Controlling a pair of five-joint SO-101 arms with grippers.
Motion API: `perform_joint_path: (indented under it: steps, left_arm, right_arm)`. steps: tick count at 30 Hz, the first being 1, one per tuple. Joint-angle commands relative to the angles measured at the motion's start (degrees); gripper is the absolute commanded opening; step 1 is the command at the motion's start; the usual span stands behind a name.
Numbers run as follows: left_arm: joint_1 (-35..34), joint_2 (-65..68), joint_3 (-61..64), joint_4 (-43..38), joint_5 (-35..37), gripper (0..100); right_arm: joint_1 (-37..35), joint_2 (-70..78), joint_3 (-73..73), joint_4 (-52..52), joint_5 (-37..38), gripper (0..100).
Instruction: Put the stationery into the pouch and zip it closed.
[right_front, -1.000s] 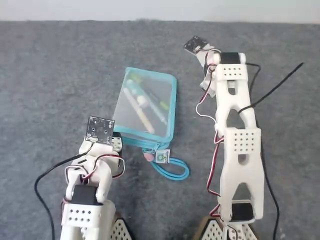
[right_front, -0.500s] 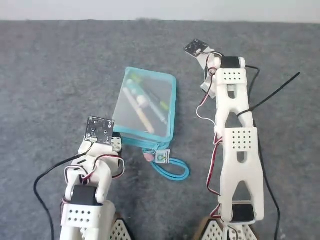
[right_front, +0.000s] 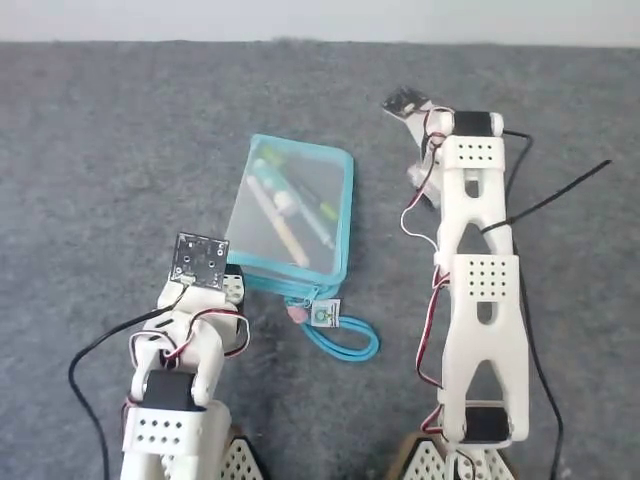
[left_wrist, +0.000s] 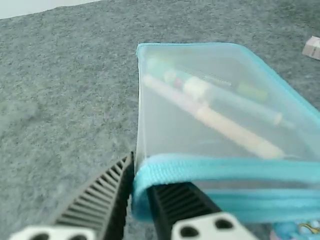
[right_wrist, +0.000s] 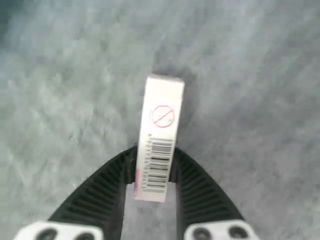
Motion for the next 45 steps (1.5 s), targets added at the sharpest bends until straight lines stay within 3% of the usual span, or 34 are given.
perform_joint_path:
  steps: [1, 6, 11, 17, 28, 36, 45]
  left_arm:
    - [0.1, -0.4, -0.1, -3.3, 0.7, 1]
    - [0.0, -0.4, 0.7, -4.0, 0.7, 1]
    - [0.0, -0.4, 0.7, -4.0, 0.7, 1]
    - [0.0, -0.4, 0.7, -4.0, 0.7, 1]
    - [0.0, -0.4, 1.4, -4.0, 0.4, 1]
    - [0.0, -0.4, 1.5, -4.0, -1.6, 1]
    - [0.0, -0.4, 1.5, -4.0, -1.7, 1]
  right_arm:
    - [1.7, -1.8, -4.5, 3.6, -6.2, 0.7]
    - [2.5, -11.7, 8.3, 3.6, -12.1, 0.6]
    - [0.6, -31.4, 34.8, 3.0, -12.5, 0.7]
    - [0.8, -51.5, 54.0, 2.0, -12.5, 0.7]
    - [1.6, -76.5, 105.6, -28.4, -12.4, 0.7]
    - [-3.8, -78.7, 106.4, -30.7, -16.4, 0.7]
    - [-5.1, -66.7, 101.4, -33.5, -17.1, 1.3]
